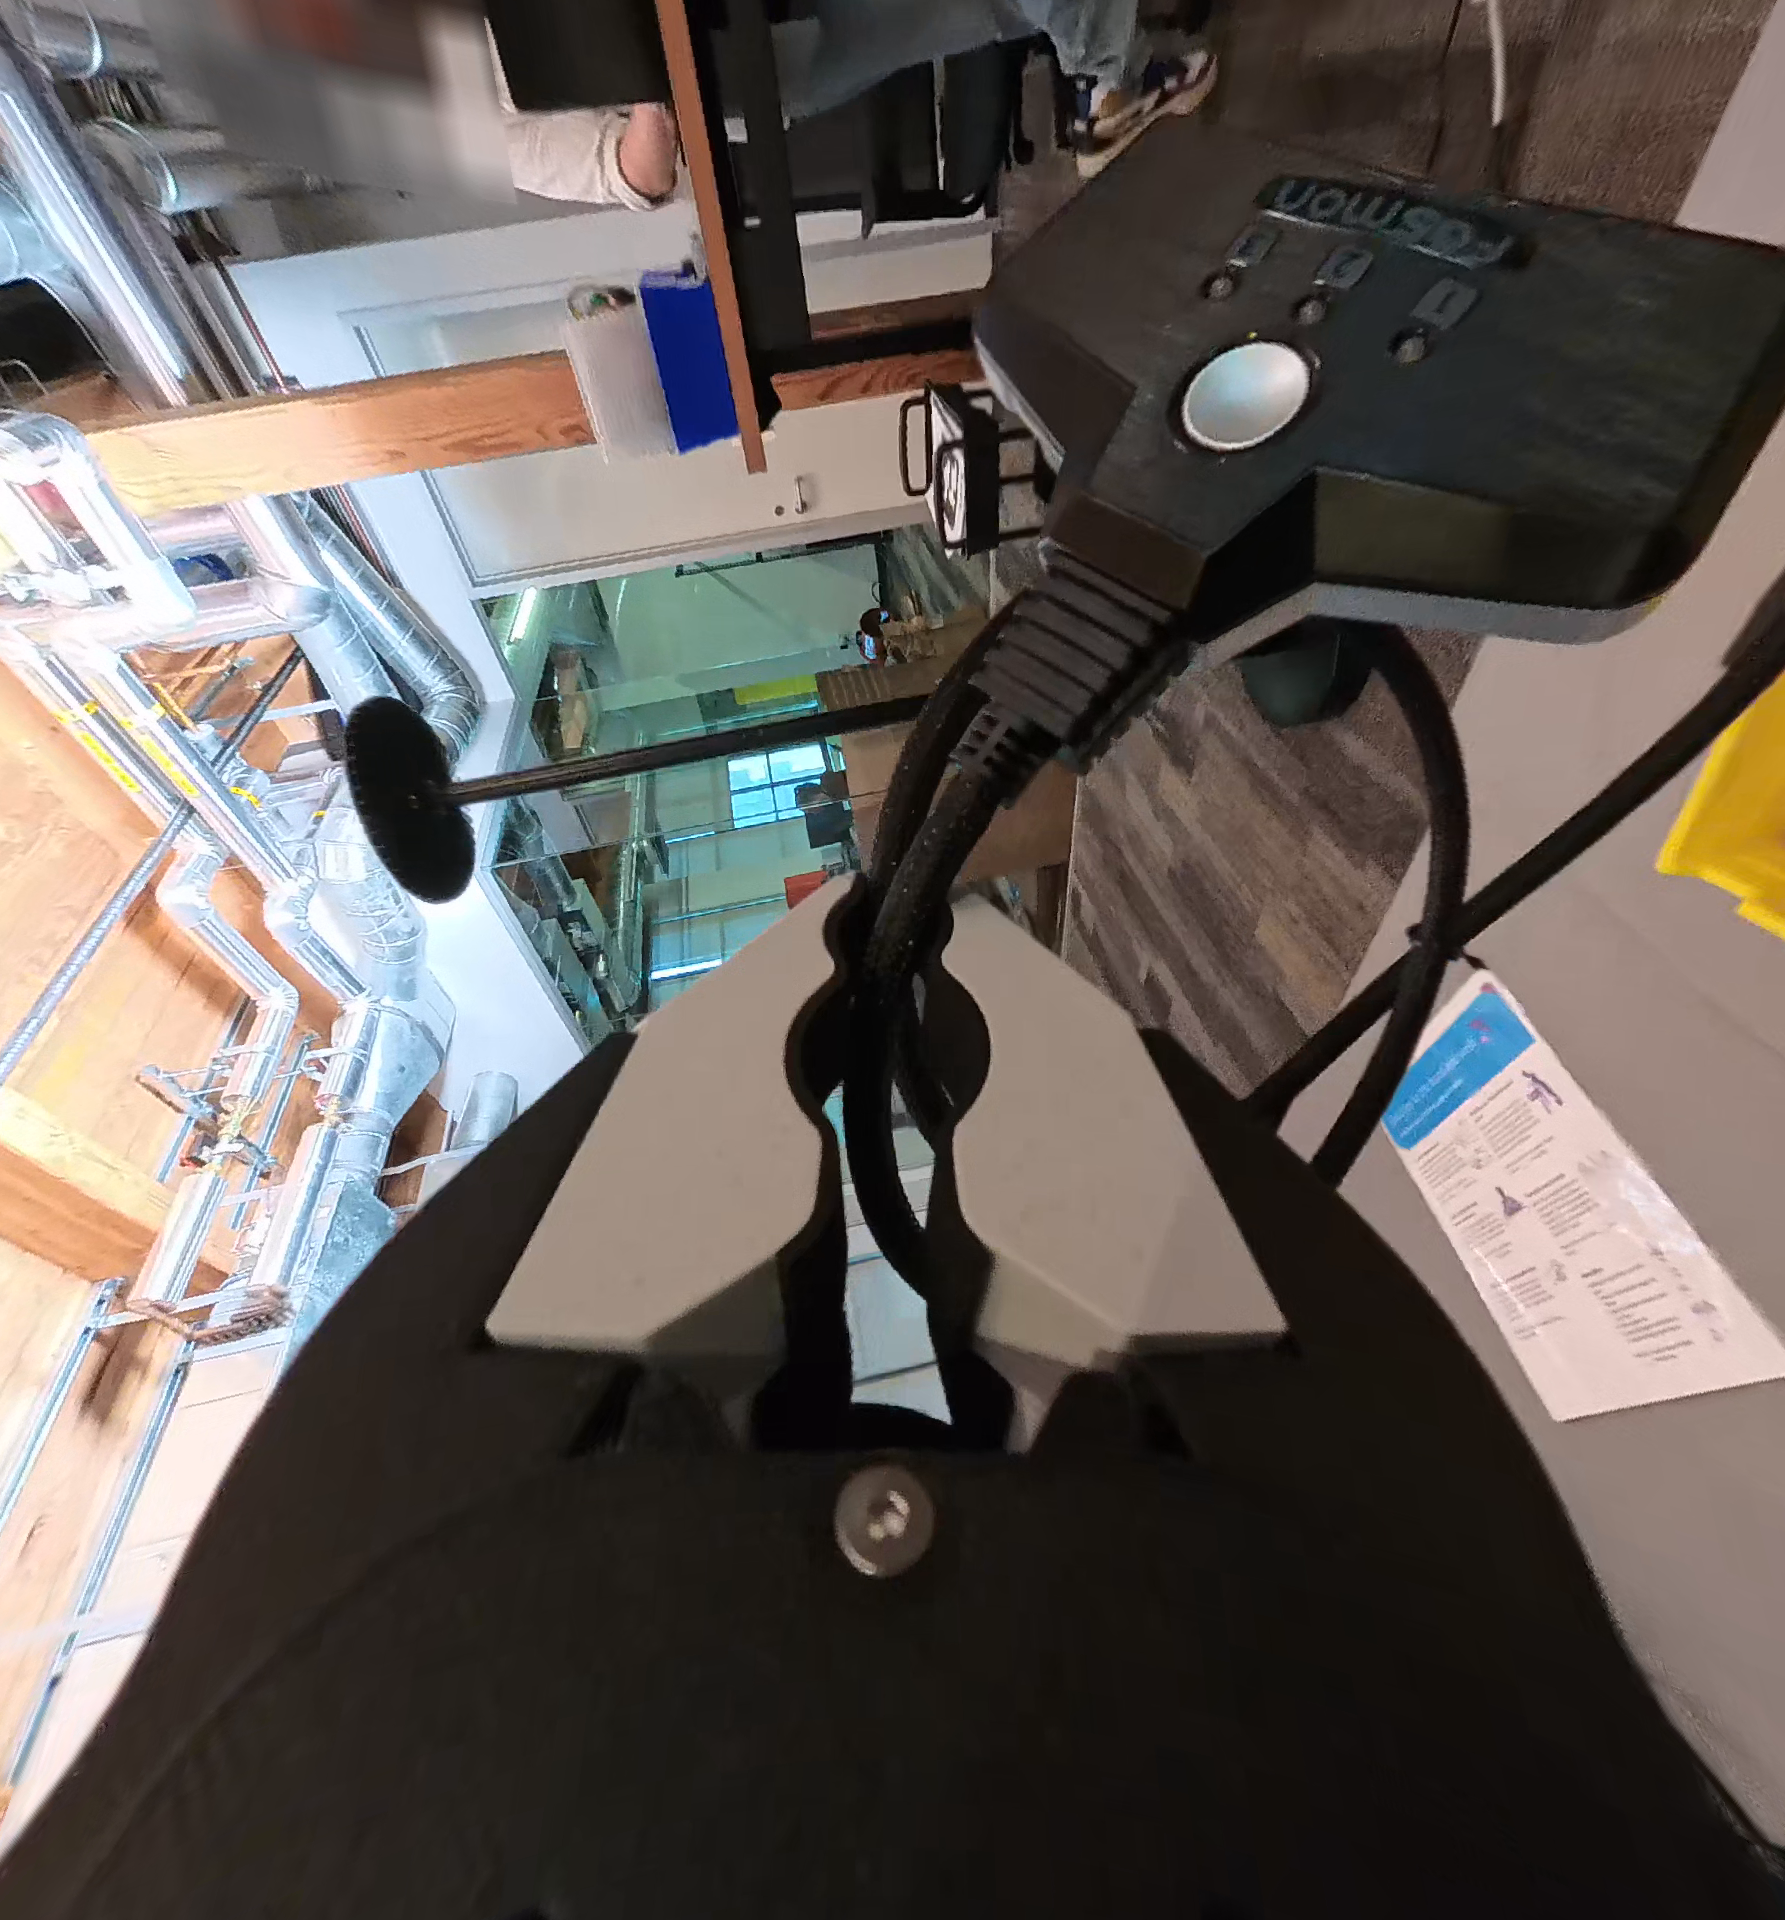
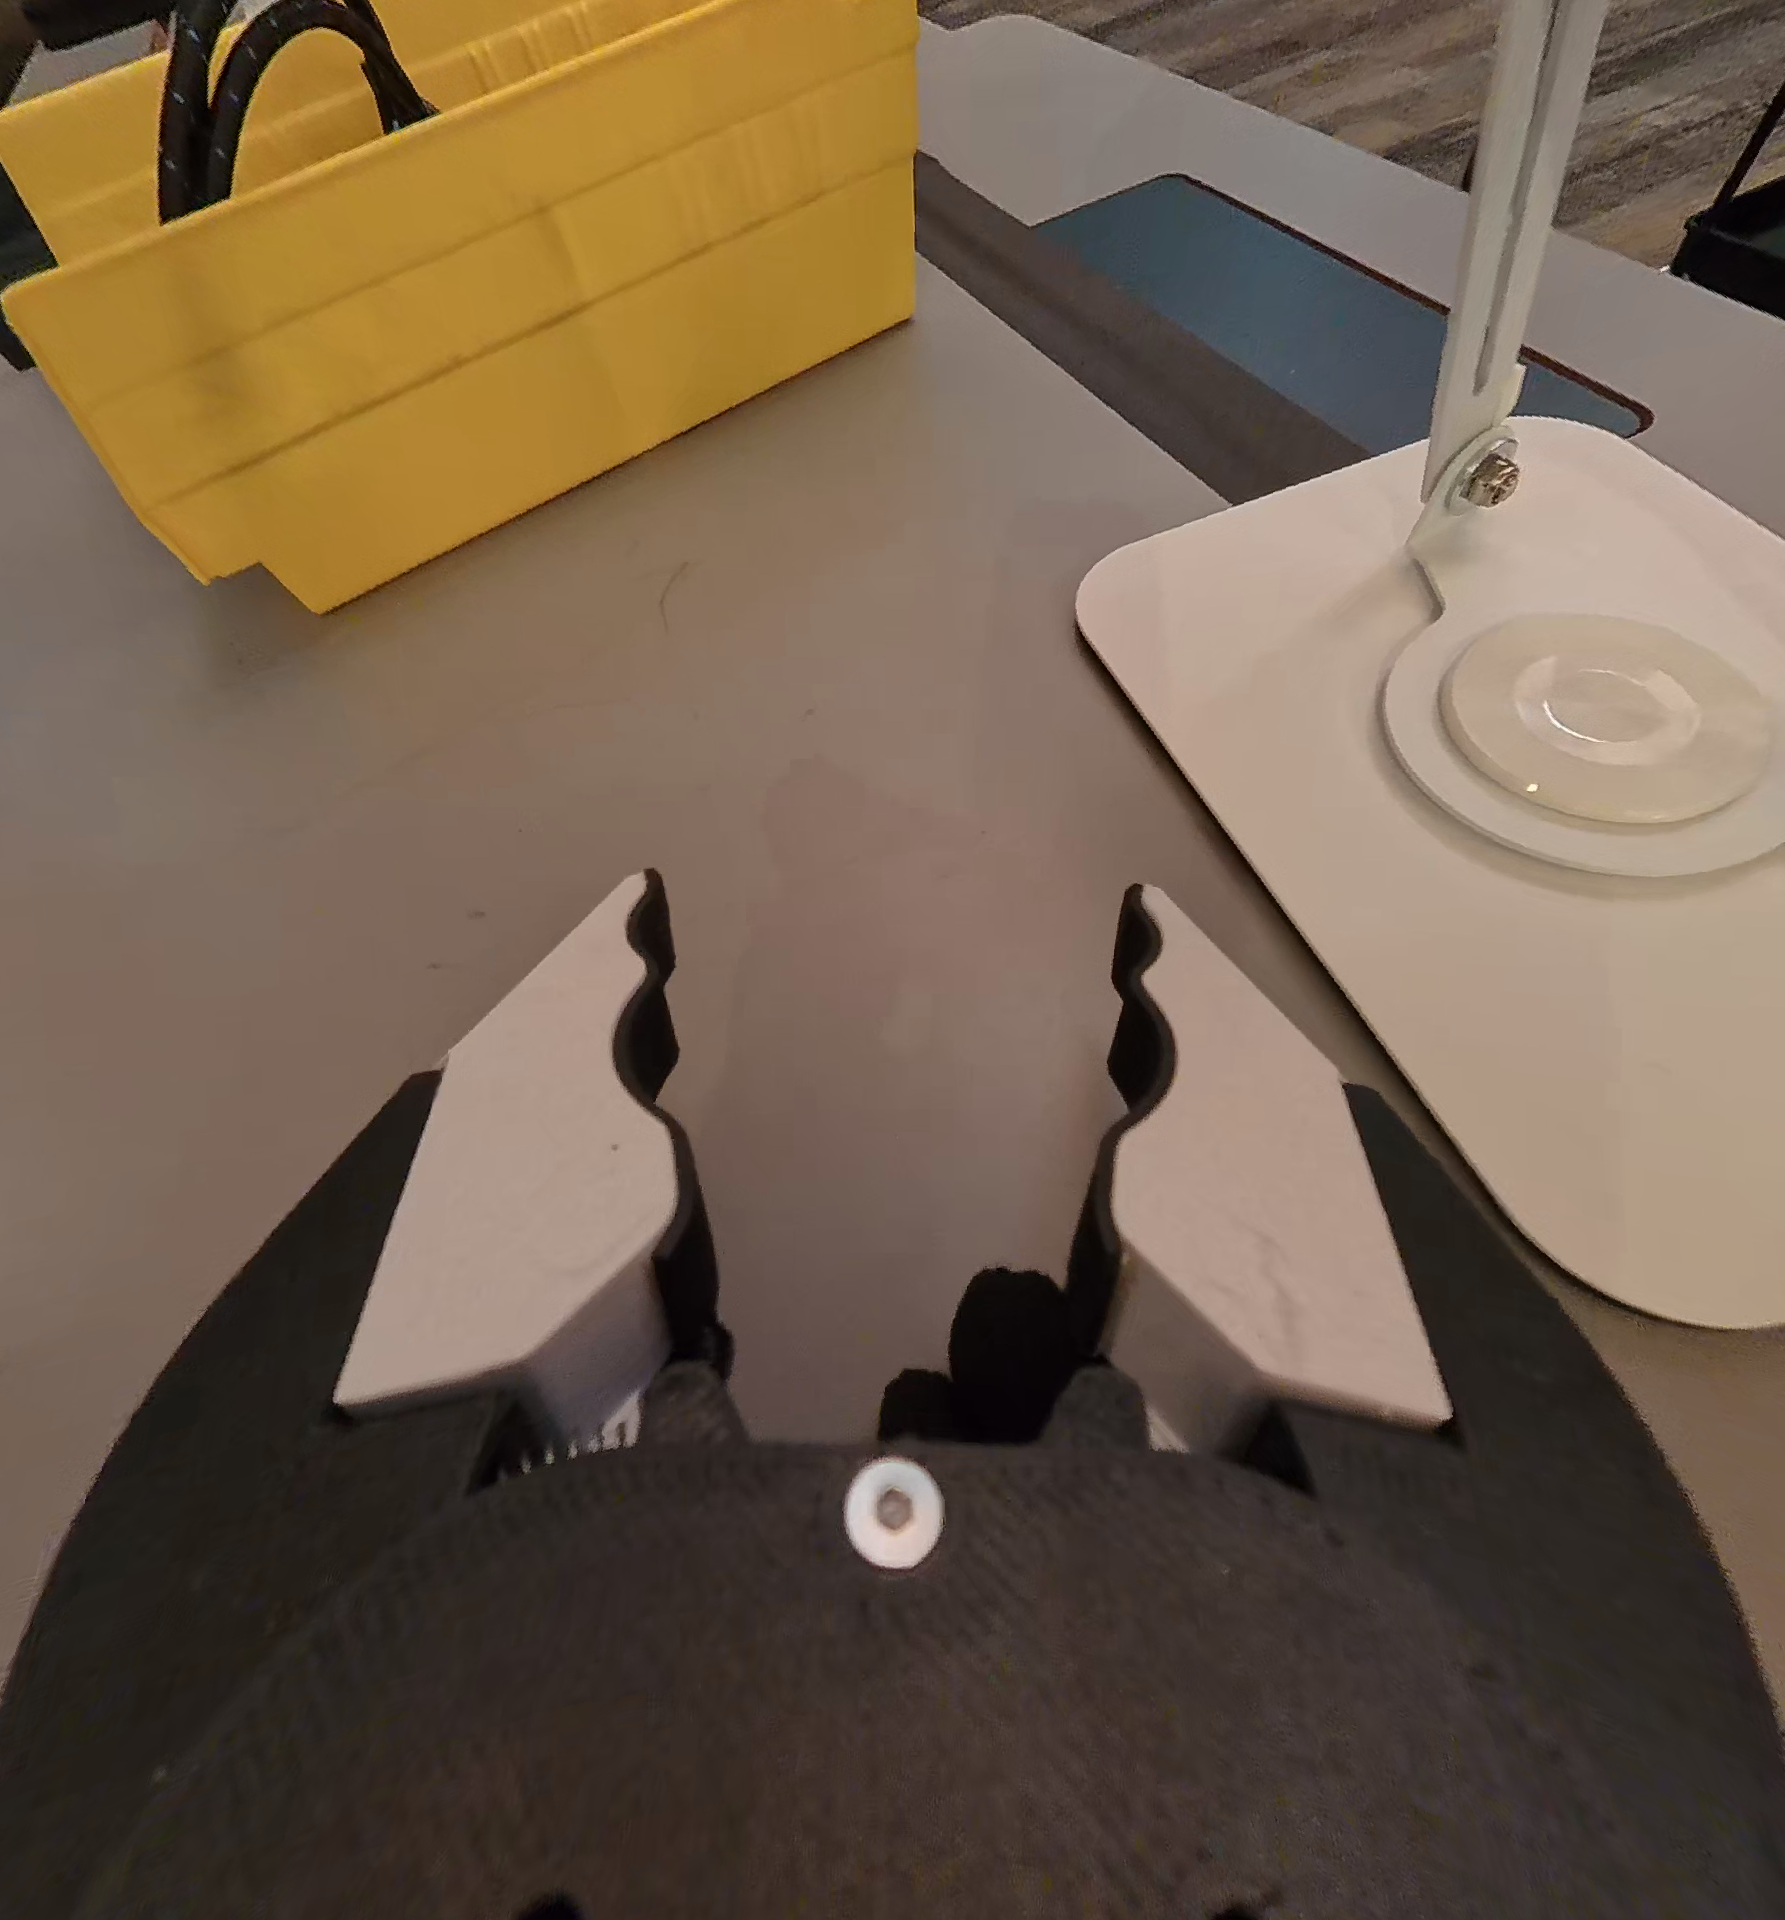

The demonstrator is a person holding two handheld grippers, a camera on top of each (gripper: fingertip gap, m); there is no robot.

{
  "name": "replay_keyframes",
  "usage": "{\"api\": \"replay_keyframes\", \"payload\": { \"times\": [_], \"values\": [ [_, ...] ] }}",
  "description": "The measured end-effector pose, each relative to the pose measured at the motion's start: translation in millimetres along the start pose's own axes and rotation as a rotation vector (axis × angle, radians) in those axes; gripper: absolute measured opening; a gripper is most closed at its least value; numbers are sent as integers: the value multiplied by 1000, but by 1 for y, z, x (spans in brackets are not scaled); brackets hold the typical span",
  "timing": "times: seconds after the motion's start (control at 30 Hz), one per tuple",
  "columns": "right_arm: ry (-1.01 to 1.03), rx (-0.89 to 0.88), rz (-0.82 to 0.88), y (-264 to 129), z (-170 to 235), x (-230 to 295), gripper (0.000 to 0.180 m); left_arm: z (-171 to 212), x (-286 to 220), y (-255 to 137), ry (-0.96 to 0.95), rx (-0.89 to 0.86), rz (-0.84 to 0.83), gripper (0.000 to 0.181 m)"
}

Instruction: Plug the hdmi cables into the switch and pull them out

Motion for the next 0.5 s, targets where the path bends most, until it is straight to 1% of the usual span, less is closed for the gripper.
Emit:
{"api": "replay_keyframes", "payload": {
  "times": [0.17,0.3,0.5],
  "values": [
    [17,-8,28,-12,2,-13,78,-39,0,-41,-42,-73,5,4],
    [39,-6,66,-24,6,-27,77,-73,-8,-70,-74,-170,42,4],
    [80,-17,118,-43,11,-47,73,-132,-40,-99,-74,-396,232,4]
  ]
}}
Point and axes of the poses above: each gripper's, where its closed fingertips meet, y out along the fingers, z out of its underside, x = y × z across the jaws, the point moved 10 cm from there along -y, back along the fingers, and after that the axes turned 5 degrees about y, right-handed, at the moved point
